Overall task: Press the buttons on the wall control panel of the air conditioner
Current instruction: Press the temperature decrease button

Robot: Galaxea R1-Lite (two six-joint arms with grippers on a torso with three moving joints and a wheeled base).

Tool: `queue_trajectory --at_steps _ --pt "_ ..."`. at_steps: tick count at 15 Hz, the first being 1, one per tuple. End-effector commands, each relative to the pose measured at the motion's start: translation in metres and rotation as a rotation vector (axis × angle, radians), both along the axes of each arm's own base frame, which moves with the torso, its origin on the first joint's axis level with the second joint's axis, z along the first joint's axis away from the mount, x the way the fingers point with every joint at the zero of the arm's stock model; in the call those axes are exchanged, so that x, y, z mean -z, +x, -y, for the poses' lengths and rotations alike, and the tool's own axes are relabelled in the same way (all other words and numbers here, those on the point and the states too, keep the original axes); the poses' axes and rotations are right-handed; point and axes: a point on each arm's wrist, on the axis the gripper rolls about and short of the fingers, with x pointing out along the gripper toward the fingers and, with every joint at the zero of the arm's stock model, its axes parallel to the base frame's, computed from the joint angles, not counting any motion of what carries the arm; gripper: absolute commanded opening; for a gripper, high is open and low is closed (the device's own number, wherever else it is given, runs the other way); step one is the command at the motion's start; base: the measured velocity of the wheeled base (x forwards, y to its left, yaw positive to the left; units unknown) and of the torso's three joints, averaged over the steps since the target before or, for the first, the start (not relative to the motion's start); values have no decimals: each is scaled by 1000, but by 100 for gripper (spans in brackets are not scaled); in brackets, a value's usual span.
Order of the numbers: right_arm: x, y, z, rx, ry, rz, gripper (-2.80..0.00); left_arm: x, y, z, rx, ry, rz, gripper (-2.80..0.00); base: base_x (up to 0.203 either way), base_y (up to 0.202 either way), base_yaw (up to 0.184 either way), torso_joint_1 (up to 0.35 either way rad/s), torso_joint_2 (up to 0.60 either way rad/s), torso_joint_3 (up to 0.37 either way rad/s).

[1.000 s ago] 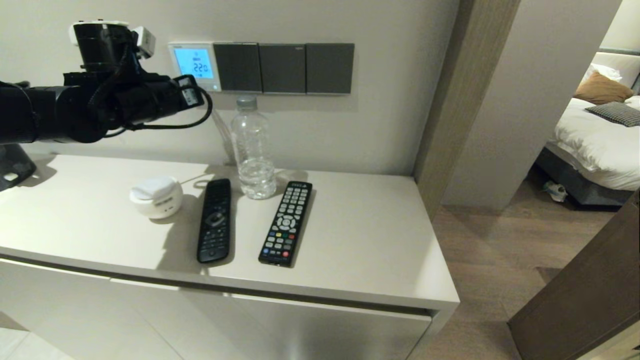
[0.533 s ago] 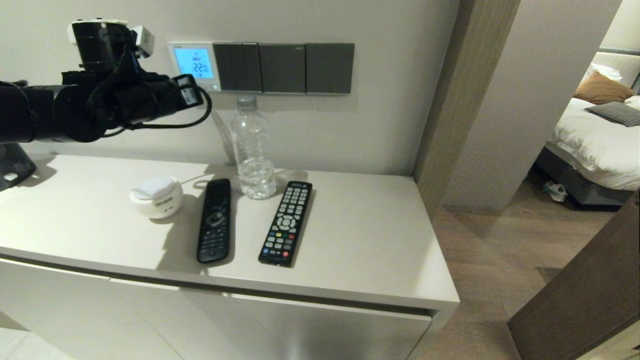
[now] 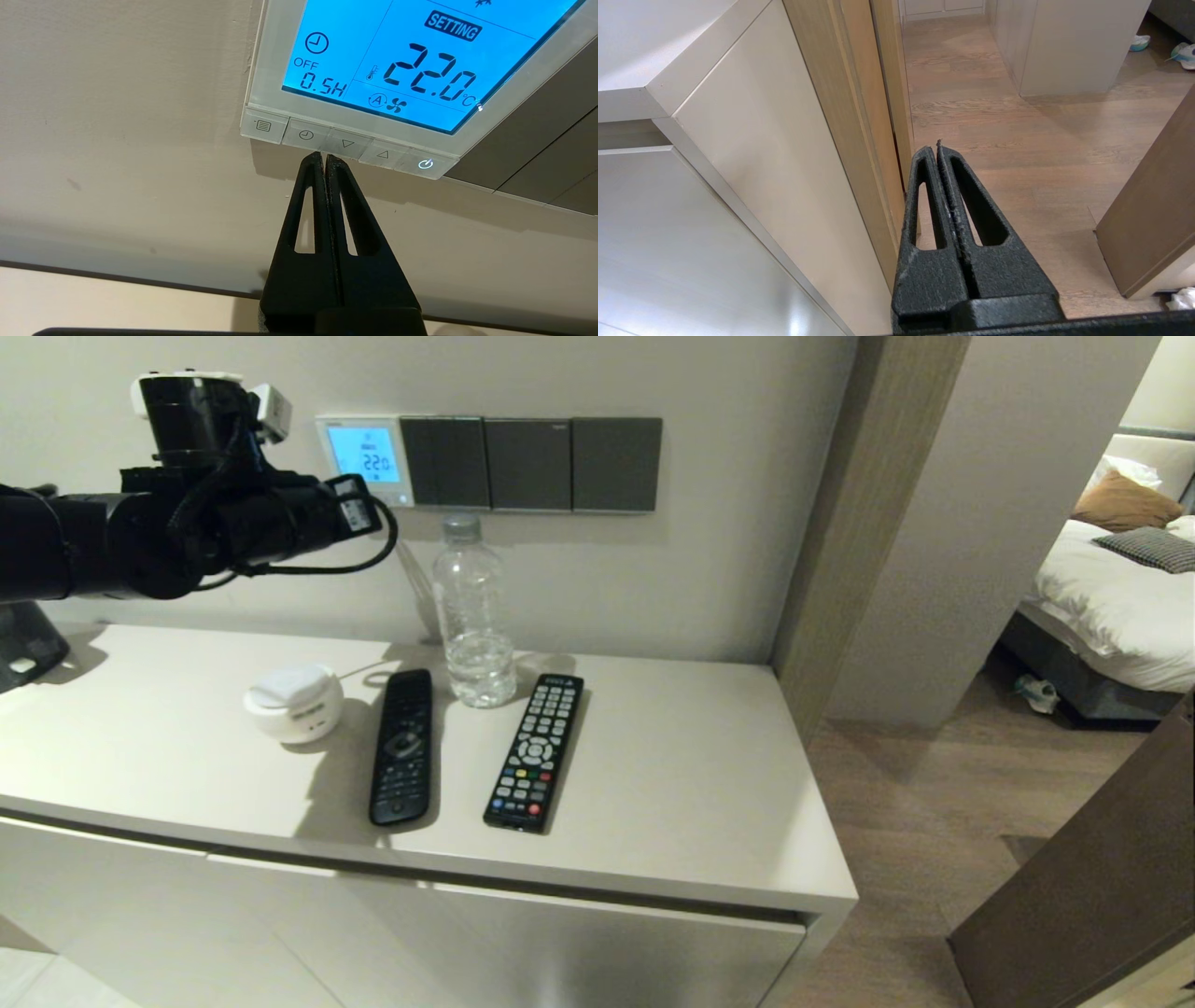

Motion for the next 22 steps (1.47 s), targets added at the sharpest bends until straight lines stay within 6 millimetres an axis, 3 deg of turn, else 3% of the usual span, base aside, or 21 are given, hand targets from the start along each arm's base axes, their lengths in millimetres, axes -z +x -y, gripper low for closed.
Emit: queue_trajectory --at_steps 1,11,22 --pt "0 0 0 0 0 -3 -280 0 0 0 0 -3 6 -280 0 0 0 0 0 0" --pt "0 0 0 0 0 -3 -280 -5 -18 -2 0 -7 45 -280 0 0 0 0 0 0" --pt "0 0 0 0 0 -3 -280 5 -8 2 8 -3 28 -280 0 0 0 0 0 0"
